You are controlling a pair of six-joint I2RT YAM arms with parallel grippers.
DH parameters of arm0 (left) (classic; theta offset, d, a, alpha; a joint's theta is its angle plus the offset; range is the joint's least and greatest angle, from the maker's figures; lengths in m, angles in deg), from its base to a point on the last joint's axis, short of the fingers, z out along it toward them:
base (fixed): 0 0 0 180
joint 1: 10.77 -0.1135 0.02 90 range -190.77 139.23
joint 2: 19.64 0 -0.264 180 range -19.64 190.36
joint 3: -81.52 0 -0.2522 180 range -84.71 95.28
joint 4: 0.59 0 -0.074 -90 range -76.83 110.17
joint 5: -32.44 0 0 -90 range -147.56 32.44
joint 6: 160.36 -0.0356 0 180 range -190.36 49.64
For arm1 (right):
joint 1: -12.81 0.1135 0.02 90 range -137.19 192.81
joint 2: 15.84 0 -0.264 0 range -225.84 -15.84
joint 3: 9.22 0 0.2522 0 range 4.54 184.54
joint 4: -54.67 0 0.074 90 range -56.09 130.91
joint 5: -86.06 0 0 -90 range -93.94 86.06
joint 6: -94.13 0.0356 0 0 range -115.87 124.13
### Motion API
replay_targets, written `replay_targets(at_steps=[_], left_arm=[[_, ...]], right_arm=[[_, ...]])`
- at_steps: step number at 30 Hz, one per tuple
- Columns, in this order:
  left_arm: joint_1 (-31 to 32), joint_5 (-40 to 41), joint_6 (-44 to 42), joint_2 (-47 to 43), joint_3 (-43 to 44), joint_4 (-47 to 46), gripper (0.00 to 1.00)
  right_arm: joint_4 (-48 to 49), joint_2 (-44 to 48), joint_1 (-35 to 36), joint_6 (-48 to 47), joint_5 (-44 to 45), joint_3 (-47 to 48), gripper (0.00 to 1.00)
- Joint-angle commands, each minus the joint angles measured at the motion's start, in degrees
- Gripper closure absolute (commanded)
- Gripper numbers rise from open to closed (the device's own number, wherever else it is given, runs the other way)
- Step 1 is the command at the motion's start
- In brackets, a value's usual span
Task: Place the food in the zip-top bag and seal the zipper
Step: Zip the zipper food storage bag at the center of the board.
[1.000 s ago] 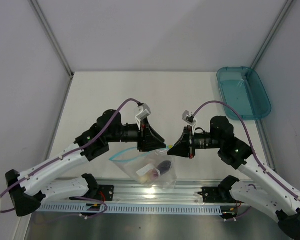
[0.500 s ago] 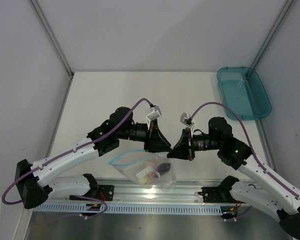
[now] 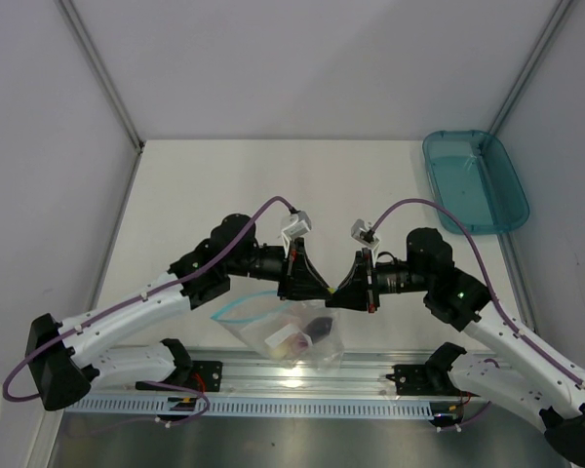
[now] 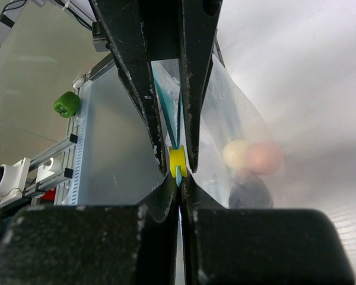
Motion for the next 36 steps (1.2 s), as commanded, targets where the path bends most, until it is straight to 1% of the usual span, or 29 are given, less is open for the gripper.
replay_targets(at_steps=[1,2,3,4,5,9,16,18,20,28,32,33,36], left_arm=[[0.0,-1.2,0.9,-1.3,-0.1,-2.8,0.80],[0.0,-1.2,1.0,-1.3,-0.1,-3.1,0.85],[0.0,-1.2,1.3,-1.3,0.0,-3.1,0.89],[0.0,-1.1,1.3,-1.3,0.1,-3.1,0.96],[0.0,-1.0,1.4,-1.3,0.2,-3.2,0.99],[0.0,-0.7,2.0,-1.3,0.3,-3.3,0.99],[0.0,0.3,2.4,-2.3,-0.6,-1.9,0.99],[0.0,0.9,2.2,-2.6,-0.7,-1.3,1.00],[0.0,1.5,2.2,-3.2,-1.1,-1.0,0.99],[-0.1,2.4,3.1,-4.0,-2.6,-1.0,0.99],[-0.1,2.8,3.1,-4.4,-3.1,-1.0,0.99],[0.0,3.0,3.1,-4.4,-3.2,0.6,0.99],[-0.1,3.1,3.0,-4.8,-3.4,1.2,0.99]], right_arm=[[2.5,-0.2,0.6,0.5,0.3,2.3,1.00],[2.3,-0.3,0.7,0.4,0.4,2.2,1.00],[2.2,-0.4,1.0,0.3,0.4,2.2,1.00],[1.9,-0.4,1.0,0.2,0.7,2.2,1.00],[1.7,-0.5,1.1,0.2,0.8,2.2,1.00],[1.0,-0.3,1.4,-0.1,1.8,2.5,1.00],[-0.1,0.8,1.5,0.1,6.2,2.4,1.00],[0.3,1.8,1.6,0.5,8.6,1.8,1.00],[1.6,3.1,1.6,1.2,11.1,0.8,1.00],[7.8,4.6,3.0,6.2,14.8,-3.0,1.00],[7.9,5.1,4.1,6.5,16.9,-3.4,1.00],[7.8,5.1,4.2,6.6,17.2,-3.5,1.00],[7.7,5.3,4.3,6.7,18.0,-3.8,1.00]])
